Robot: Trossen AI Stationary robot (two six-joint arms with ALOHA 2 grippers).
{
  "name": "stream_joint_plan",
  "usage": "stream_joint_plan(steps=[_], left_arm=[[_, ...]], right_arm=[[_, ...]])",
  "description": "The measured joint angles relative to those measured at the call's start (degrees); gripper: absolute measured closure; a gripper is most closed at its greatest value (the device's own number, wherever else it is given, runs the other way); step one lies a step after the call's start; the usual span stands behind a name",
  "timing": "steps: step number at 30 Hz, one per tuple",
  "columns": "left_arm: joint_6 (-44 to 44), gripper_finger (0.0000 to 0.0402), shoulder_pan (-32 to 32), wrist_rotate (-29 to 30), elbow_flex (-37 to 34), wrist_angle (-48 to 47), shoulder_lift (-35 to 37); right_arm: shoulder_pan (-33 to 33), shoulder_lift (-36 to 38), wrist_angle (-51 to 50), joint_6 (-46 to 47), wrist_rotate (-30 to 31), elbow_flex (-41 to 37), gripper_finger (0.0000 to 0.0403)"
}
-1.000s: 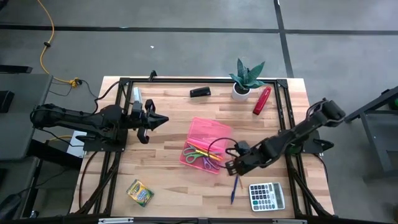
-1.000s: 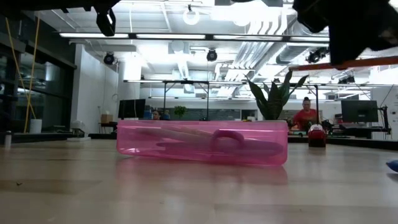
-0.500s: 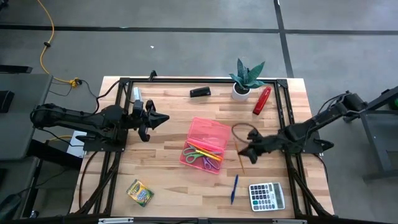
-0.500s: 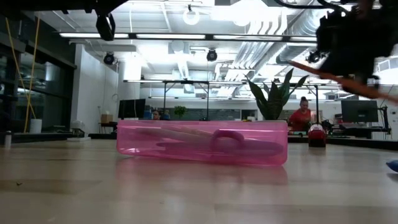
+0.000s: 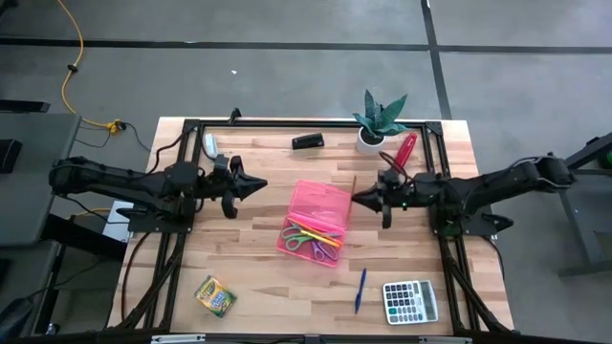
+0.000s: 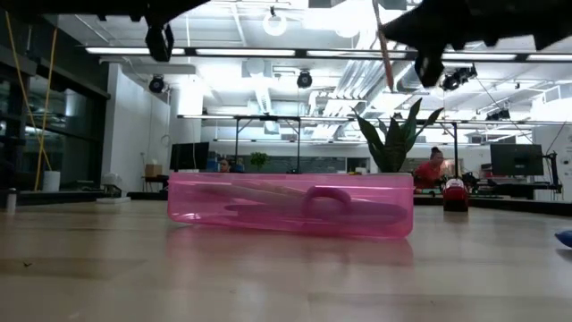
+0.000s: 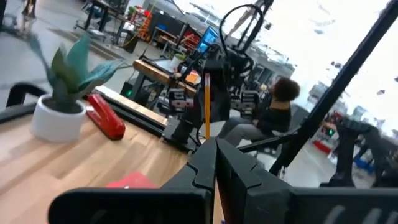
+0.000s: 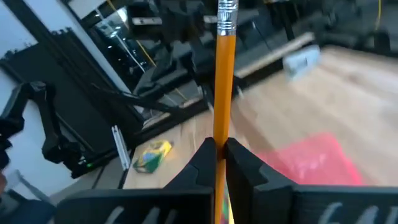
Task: Pick & place school supplies into a supply box
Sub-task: Put the bottom orange pencil into the pink supply box
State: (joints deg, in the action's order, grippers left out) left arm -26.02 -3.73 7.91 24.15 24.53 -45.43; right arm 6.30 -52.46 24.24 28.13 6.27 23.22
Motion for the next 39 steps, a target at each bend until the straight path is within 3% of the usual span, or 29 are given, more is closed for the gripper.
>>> stream_joint_plan(steps=[8, 25, 29, 39], left_arm=[[8.5, 0.0402, 0.0, -1.5, 5.8, -7.1, -1.0], [7.8, 0.0401, 0.0, -4.7, 5.8, -7.2, -0.9], [7.7, 0.0401, 0.0, -4.5, 5.8, -7.2, -0.9], [8.2, 0.0402, 0.0, -3.7, 5.8, -7.2, -0.9]], right_arm=[[-0.3, 0.0, -4.2, -12.4, -0.3, 7.2, 0.0403], [-0.3, -1.8, -5.9, -9.2, 2.0, 8.4, 0.0403], [-0.3, -9.0, -12.1, -8.9, 0.2, 15.2, 0.0403], [-0.3, -36.2, -31.2, -4.4, -16.6, 36.4, 0.0403]])
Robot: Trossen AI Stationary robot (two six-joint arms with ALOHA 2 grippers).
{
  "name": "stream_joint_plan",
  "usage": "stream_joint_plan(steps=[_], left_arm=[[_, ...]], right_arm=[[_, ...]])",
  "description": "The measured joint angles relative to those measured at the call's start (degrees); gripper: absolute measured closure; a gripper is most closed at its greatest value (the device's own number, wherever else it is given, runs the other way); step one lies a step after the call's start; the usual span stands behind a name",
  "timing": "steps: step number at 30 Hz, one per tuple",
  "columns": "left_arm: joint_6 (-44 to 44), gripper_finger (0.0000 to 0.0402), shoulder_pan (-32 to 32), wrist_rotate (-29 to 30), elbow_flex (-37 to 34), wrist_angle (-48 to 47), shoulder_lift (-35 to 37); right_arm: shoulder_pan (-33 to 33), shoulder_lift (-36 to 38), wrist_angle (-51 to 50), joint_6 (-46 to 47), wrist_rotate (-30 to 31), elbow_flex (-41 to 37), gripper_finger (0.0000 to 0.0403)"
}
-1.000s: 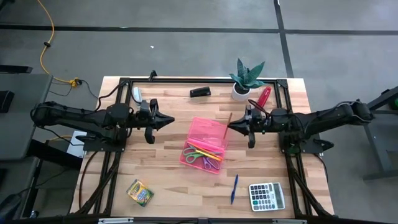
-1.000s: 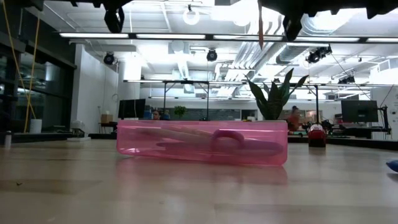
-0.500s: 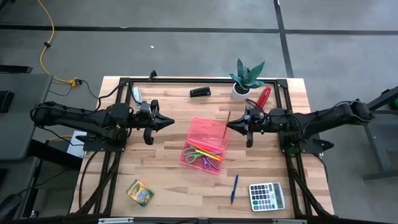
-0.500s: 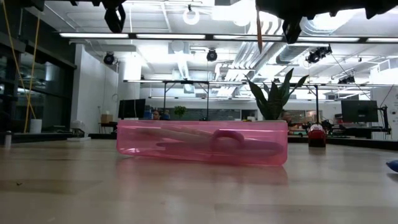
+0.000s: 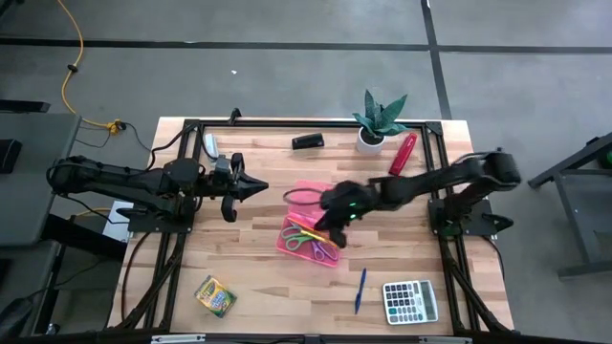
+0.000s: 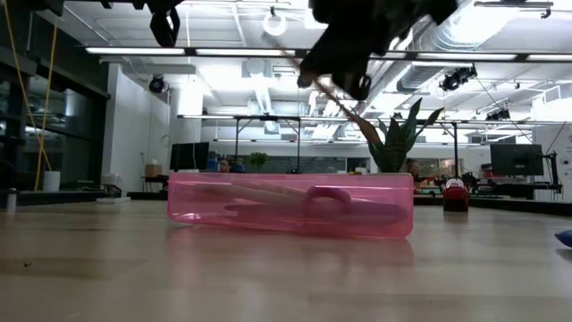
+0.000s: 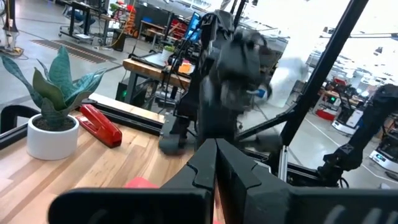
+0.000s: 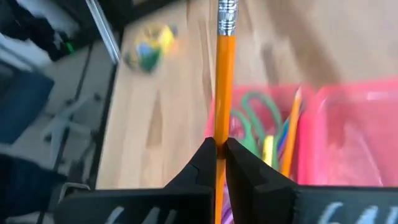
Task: Pick & place school supplies into a supply box
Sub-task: Put the bottom orange pencil into the pink supply box
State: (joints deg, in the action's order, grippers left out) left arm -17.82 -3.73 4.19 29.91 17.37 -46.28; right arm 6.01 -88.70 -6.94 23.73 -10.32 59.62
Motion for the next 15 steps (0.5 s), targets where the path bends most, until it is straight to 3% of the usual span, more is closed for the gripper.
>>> stream_joint_plan(steps=[7, 15], left_arm=[[0.0, 0.0401, 0.0, 0.1, 0.0, 0.0, 0.0], [0.0, 0.0402, 0.0, 0.1, 0.0, 0.0, 0.0]], right_arm=[[-0.8, -11.3, -2.1, 5.4, -5.3, 5.6, 0.0403], [-0.9, -13.7, -7.6, 6.2, -5.2, 6.0, 0.0403]])
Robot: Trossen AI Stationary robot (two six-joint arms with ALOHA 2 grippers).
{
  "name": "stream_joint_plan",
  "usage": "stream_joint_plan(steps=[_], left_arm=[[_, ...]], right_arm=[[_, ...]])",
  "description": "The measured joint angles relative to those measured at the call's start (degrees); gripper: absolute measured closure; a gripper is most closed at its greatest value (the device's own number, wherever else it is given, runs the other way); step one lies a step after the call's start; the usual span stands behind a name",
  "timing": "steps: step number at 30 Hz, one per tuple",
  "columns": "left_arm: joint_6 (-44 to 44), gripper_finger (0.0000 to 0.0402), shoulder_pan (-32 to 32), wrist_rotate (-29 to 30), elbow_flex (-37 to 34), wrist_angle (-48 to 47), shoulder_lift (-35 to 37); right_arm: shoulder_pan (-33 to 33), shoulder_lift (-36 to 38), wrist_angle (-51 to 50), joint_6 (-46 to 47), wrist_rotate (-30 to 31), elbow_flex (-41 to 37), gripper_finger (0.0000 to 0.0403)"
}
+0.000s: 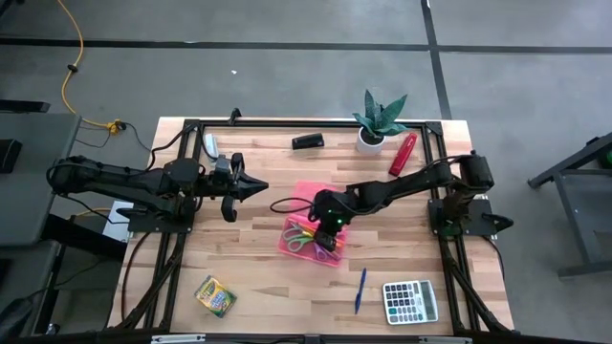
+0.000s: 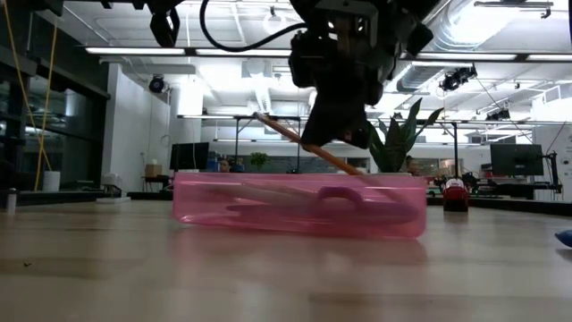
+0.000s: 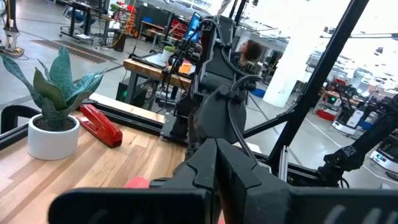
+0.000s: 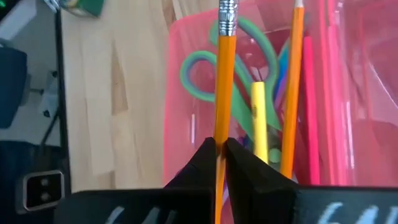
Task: Pick & place school supplies into a supply box
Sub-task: Put the bottom orange pencil into the pink supply box, then put the blue pen into the pink supply box
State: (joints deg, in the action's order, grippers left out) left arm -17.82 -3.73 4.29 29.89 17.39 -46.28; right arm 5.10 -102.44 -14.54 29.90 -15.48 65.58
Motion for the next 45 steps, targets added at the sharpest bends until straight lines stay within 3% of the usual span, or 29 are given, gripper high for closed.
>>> stream_joint_plan(steps=[13, 25, 28, 33, 38, 42, 45], left_arm=[[0.0, 0.0402, 0.0, 0.0, 0.0, 0.0, 0.0], [0.0, 0.0401, 0.0, 0.0, 0.0, 0.0, 0.0], [0.0, 0.0402, 0.0, 0.3, 0.0, 0.0, 0.0], [0.0, 0.0401, 0.0, 0.3, 0.0, 0.0, 0.0], [0.0, 0.0402, 0.0, 0.3, 0.0, -0.1, 0.0], [0.0, 0.0401, 0.0, 0.7, 0.0, -0.1, 0.0], [0.0, 0.0402, 0.0, 1.0, 0.0, -0.2, 0.0]], right_arm=[[0.0, 0.0, -0.8, -0.2, -0.4, 0.0, 0.0397], [0.2, 1.7, -1.6, -6.0, -0.8, 0.0, 0.0236], [-0.2, 4.6, -5.0, -9.4, 0.0, 0.0, 0.0221], [-0.2, 12.9, -11.2, -14.1, 8.4, -3.1, 0.0218], [-0.2, 24.6, -1.0, -7.5, 9.4, -17.3, 0.0218], [-0.2, 33.0, 15.0, 0.0, 10.2, -28.2, 0.0217], [-0.2, 37.3, 26.2, 0.9, 14.5, -32.9, 0.0217]])
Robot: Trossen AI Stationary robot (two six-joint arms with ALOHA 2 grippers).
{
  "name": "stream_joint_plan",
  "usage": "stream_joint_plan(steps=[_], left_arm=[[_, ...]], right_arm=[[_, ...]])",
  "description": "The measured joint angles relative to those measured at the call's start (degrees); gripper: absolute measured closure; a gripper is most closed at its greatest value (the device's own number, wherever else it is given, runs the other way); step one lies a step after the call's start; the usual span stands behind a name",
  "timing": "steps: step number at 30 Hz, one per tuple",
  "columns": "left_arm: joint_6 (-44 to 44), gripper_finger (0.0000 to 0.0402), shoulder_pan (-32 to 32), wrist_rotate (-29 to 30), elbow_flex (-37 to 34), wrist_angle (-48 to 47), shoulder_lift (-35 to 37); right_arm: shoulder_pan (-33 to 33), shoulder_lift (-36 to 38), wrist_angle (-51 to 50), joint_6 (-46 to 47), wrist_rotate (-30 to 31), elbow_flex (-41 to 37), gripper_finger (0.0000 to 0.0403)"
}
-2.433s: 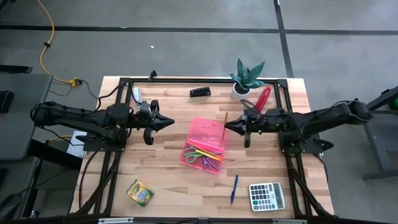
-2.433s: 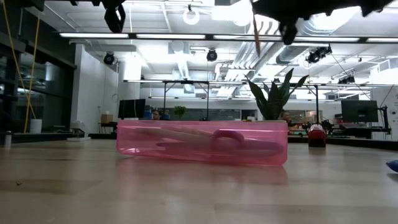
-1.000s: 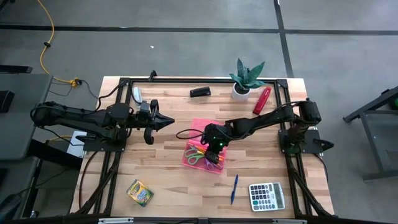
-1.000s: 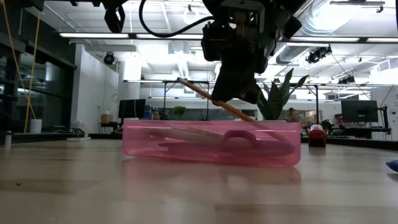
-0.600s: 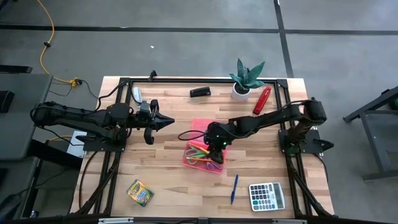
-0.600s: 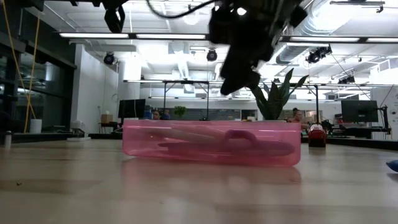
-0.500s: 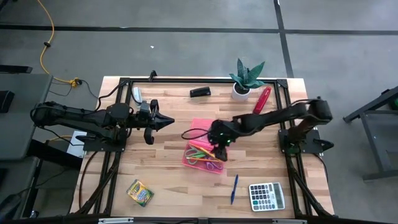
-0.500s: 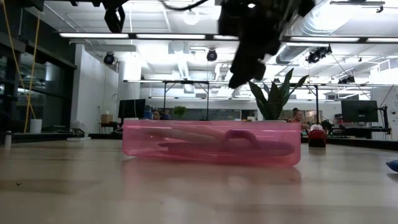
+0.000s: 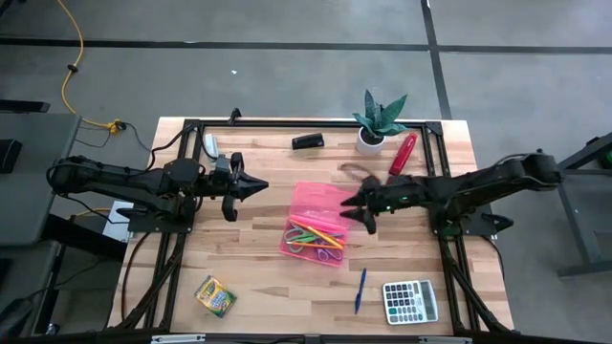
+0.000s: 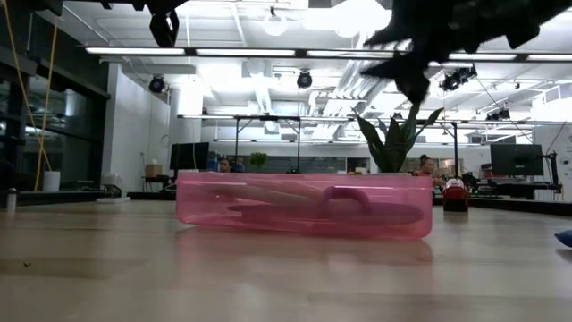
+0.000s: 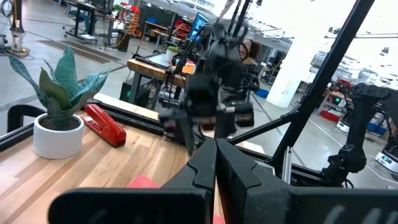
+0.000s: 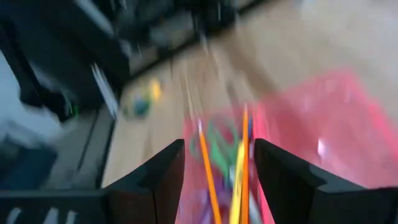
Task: Pick & place school supplies into a supply box
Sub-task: Put the blue pen into the pink supply box
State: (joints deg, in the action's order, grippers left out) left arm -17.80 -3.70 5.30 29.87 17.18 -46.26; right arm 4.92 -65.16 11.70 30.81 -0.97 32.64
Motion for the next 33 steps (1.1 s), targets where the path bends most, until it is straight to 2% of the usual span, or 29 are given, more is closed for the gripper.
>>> stream_joint_plan(steps=[4, 8, 11, 33], left_arm=[[0.0, 0.0401, 0.0, 0.4, 0.0, 0.1, 0.0], [0.2, 0.0401, 0.0, 0.3, 0.0, 0.1, 0.0], [1.8, 0.0401, 0.0, 0.3, 0.0, 0.2, 0.0], [8.6, 0.0401, 0.0, 0.3, 0.0, -1.0, 0.0]], right_arm=[[0.0, 2.9, 10.3, -6.8, 5.4, -1.3, 0.0217], [0.0, 3.7, 12.1, -17.4, 6.0, -0.3, 0.0217], [0.0, 3.7, 12.0, -21.8, 6.0, 0.1, 0.0217], [0.0, 3.7, 11.7, -21.8, 6.0, 0.1, 0.0217]])
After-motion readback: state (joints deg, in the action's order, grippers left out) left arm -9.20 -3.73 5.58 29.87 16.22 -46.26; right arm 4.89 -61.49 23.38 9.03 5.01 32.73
